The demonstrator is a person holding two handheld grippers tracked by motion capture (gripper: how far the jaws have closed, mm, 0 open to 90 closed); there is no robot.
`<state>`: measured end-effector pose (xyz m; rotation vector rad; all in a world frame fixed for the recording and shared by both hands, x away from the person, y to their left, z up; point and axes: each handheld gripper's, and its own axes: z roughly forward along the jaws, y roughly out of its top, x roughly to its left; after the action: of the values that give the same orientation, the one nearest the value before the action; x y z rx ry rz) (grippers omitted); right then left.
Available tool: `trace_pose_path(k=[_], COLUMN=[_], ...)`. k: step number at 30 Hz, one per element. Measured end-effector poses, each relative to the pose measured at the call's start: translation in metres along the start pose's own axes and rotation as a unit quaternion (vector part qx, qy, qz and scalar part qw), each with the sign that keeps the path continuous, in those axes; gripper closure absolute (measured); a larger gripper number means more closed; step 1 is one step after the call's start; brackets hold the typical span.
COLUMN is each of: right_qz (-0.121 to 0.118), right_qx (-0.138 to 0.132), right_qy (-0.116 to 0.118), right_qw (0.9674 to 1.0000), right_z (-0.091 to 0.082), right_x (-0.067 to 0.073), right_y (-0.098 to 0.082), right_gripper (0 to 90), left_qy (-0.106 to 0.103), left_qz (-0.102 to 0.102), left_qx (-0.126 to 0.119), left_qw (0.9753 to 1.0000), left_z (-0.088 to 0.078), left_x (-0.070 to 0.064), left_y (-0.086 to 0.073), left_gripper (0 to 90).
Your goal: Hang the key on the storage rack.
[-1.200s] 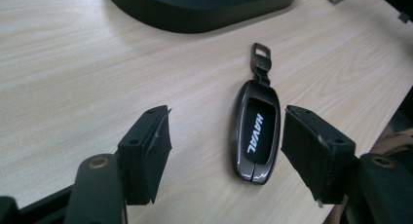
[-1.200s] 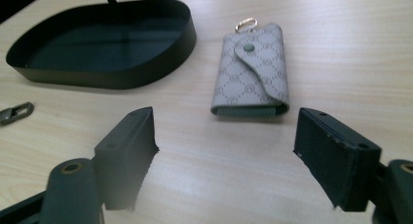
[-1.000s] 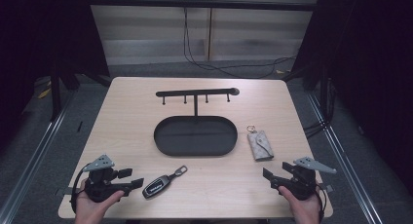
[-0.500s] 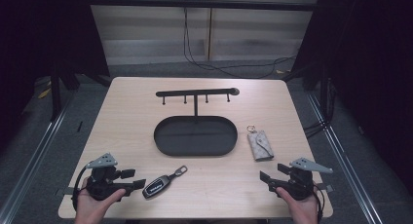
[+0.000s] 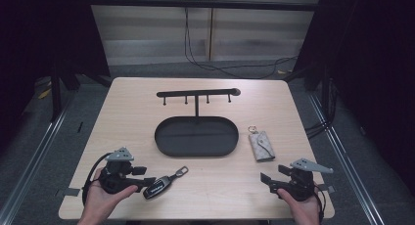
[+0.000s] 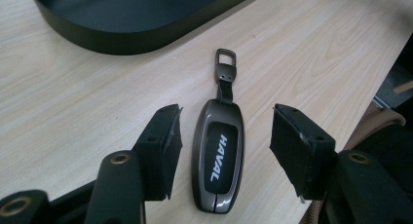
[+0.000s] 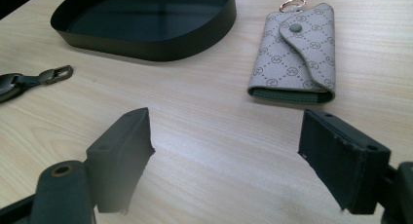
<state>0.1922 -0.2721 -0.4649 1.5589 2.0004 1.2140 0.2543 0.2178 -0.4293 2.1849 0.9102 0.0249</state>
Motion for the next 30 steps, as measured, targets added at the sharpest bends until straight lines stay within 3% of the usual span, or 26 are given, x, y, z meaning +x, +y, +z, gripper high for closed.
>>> trace_pose_path(k=[8,13,15,20,23,26,30], right_qz=[0.002,0.002,0.003,0.006,0.002,0.001,0.002], right_qx=[0.000,0.003,0.004,0.011,0.014,0.015,0.016], right_qy=[0.000,0.001,0.001,0.001,0.001,0.001,0.001], right_qw=[1.0000,1.0000,1.0000,0.9999,0.9999,0.9999,0.9999], right_z=[0.000,0.000,0.001,0.002,0.003,0.003,0.003], right_x=[-0.001,0.000,-0.001,-0.002,-0.001,-0.001,-0.001], right_y=[0.000,0.000,0.000,0.000,0.000,0.000,0.000], right_gripper=[19.8,19.9,19.7,19.7,19.7,19.7,19.6], left_qy=[-0.002,-0.001,-0.014,-0.020,-0.018,0.001,0.000], left_qz=[0.034,0.040,0.047,0.046,0.038,0.043,0.049], left_qx=[0.051,0.068,0.083,0.114,0.127,0.139,0.153], left_qw=[0.9981,0.9968,0.9953,0.9922,0.9910,0.9894,0.9870], left_z=[0.012,0.023,0.028,0.041,0.049,0.058,0.068], left_x=[-0.009,-0.012,-0.011,-0.009,-0.006,-0.007,-0.009], left_y=[0.018,0.031,0.036,0.039,0.043,0.050,0.058], left_gripper=[49.8,50.9,52.9,50.3,54.2,55.5,56.9])
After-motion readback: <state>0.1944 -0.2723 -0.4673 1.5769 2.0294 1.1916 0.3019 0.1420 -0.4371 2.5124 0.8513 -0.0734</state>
